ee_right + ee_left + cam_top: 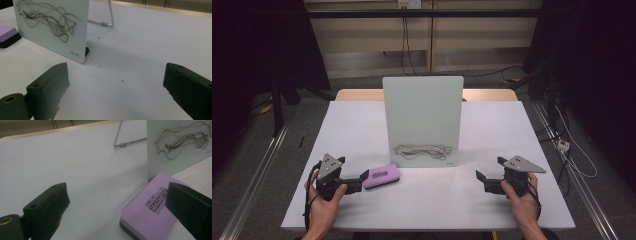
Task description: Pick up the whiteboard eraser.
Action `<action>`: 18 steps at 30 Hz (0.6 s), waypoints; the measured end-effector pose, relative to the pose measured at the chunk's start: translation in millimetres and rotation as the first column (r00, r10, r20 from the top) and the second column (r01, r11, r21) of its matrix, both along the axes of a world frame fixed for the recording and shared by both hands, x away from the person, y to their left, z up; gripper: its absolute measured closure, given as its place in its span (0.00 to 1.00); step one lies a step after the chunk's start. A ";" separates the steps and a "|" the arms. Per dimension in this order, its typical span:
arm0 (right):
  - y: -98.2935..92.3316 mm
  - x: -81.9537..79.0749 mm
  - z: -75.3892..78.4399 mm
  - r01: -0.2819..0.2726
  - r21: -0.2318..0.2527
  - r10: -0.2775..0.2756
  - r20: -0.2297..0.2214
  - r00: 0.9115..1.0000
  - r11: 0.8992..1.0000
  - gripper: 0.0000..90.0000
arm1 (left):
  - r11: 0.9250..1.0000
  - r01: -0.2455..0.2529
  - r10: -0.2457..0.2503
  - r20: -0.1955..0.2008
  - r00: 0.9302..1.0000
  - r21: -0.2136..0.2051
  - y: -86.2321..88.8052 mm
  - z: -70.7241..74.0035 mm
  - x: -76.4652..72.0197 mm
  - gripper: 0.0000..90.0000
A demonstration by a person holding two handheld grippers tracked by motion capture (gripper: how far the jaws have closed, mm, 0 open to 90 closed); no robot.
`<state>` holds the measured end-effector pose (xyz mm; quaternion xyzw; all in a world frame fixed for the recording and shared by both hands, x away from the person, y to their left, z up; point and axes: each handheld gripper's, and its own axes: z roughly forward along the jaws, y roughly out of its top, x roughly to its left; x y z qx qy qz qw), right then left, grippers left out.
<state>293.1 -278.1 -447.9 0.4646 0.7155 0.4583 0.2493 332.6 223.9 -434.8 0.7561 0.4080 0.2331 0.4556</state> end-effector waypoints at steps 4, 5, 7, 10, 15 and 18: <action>-0.1 0.3 -0.4 0.003 -0.002 -0.003 -0.003 1.000 1.000 0.07 | 1.000 0.004 -0.004 -0.011 1.000 0.000 0.0 1.0 0.8 0.06; -0.2 0.7 -0.6 -0.001 0.000 0.001 0.001 1.000 1.000 0.07 | 1.000 0.011 -0.011 -0.017 1.000 0.000 -0.1 1.3 1.0 0.05; -0.1 0.6 -0.5 0.001 0.000 -0.001 -0.001 1.000 1.000 0.07 | 1.000 0.017 -0.016 -0.022 1.000 0.007 -0.6 1.7 1.6 0.05; -0.1 0.9 -0.7 -0.002 -0.005 0.002 0.000 1.000 1.000 0.07 | 1.000 0.017 -0.017 -0.028 0.999 0.003 -1.1 2.9 1.9 0.05; 0.8 1.3 -1.0 -0.009 -0.003 0.009 -0.002 1.000 1.000 0.07 | 1.000 0.028 -0.028 -0.035 0.999 0.007 -2.1 3.8 2.9 0.06; 1.1 1.1 -1.0 -0.012 -0.001 0.012 -0.003 1.000 1.000 0.07 | 0.999 0.029 -0.028 -0.042 0.999 0.014 -2.3 2.2 4.7 0.07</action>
